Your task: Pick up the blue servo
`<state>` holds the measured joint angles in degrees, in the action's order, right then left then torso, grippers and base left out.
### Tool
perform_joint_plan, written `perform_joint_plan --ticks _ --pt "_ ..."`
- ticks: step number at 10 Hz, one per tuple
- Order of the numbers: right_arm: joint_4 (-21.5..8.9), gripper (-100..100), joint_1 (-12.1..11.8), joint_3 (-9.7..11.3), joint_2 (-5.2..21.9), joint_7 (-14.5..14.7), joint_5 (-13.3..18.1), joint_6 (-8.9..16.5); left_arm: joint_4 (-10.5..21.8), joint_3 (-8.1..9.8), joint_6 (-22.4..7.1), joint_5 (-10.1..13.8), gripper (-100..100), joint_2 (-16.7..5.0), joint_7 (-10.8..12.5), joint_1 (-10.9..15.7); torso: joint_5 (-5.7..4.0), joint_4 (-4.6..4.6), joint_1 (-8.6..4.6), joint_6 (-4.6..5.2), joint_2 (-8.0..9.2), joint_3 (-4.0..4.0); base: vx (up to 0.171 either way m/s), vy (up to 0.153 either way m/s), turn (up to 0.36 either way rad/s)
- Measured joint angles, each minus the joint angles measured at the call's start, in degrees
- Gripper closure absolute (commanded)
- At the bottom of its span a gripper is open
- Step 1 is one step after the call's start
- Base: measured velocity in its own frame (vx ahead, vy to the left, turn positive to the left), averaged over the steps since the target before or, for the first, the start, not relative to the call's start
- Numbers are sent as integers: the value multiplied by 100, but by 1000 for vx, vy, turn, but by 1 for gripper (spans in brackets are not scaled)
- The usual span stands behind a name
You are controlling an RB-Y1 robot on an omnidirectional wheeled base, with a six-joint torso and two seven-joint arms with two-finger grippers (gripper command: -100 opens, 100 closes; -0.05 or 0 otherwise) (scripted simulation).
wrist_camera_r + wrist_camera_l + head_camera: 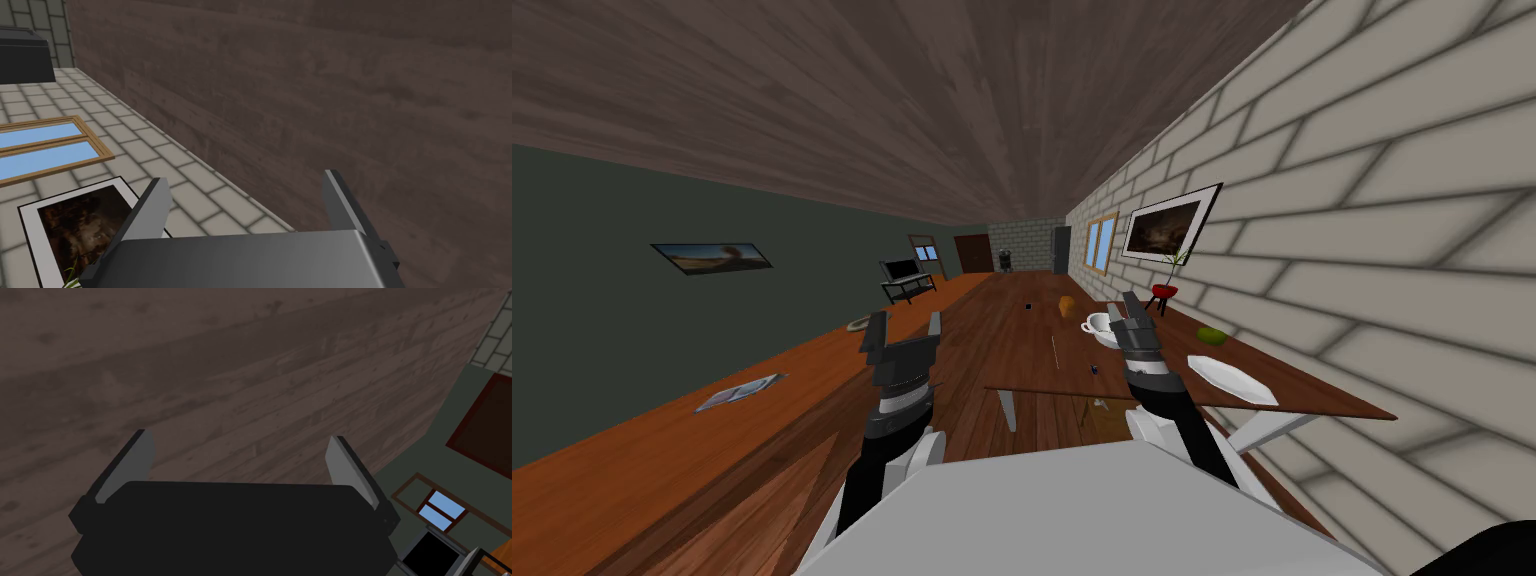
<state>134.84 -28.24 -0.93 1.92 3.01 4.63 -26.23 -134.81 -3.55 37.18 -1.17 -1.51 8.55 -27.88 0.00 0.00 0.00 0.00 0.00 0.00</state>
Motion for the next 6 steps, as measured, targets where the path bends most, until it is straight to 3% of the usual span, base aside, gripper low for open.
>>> perform_joint_plan --ticks 6 --pt "-511 -100 162 122 816 274 370 91 0 0 0 0 0 0 0 1 -4 3 -16 -1 13 8 -30 -28 123"
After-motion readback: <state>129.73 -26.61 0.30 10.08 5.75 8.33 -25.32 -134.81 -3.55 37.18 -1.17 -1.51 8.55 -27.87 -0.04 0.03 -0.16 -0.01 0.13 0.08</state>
